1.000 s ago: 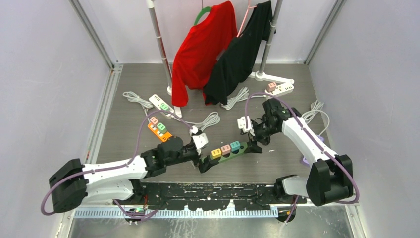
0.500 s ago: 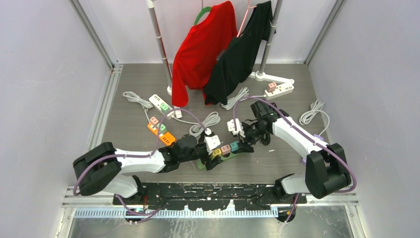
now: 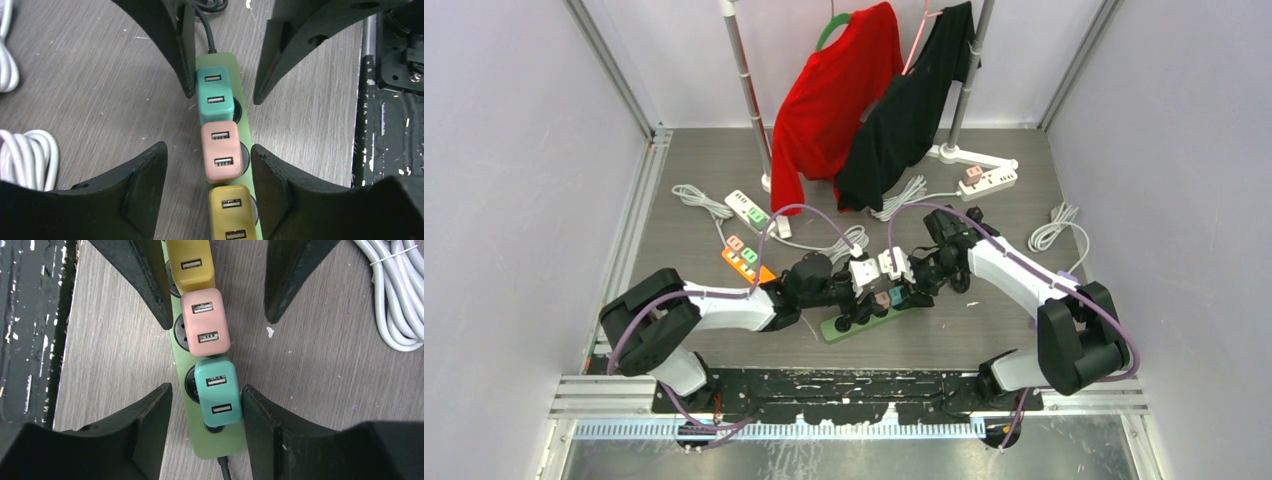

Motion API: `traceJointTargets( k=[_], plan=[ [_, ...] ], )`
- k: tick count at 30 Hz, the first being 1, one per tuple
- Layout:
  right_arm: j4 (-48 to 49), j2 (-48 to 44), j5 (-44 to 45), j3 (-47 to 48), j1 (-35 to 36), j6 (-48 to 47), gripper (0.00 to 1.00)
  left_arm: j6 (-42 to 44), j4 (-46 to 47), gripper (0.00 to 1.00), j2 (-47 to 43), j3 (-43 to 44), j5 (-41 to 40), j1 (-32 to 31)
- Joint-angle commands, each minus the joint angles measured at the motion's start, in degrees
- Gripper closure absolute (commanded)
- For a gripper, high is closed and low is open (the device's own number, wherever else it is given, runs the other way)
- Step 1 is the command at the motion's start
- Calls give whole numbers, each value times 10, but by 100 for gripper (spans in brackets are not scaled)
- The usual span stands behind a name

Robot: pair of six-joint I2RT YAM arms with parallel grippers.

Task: Pull the plug off the socket
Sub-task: Remove the plug from the socket.

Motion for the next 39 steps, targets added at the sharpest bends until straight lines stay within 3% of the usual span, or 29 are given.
traceJointTargets(
  k=[1,16,24,26,28,30,35,39],
  plan=[
    [0,-1,1,0,4,-19,44,3,46,39,14,14,31,3],
    [-23,-6,-17,-3,7,-28,80,-11,45,45,23,-4,49,5],
    [-16,-12,-22,-8,17,-9,90,-25,50,52,26,-15,55,5],
    [-17,-13,-23,-9,17,-9,91,-32,59,58,33,-15,56,5],
    [-20,-14,-29,-9,18,-11,92,-37,59,82,38,-10,59,5],
    [-24,-15,-31,-8,17,-14,94,-39,55,96,40,-7,60,5],
    [-27,-14,-16,11,-3,23,99,-31,45,100,29,-24,53,5],
    [-51,-29,-81,-8,15,-5,99,-16,42,100,30,-37,37,5]
  ],
)
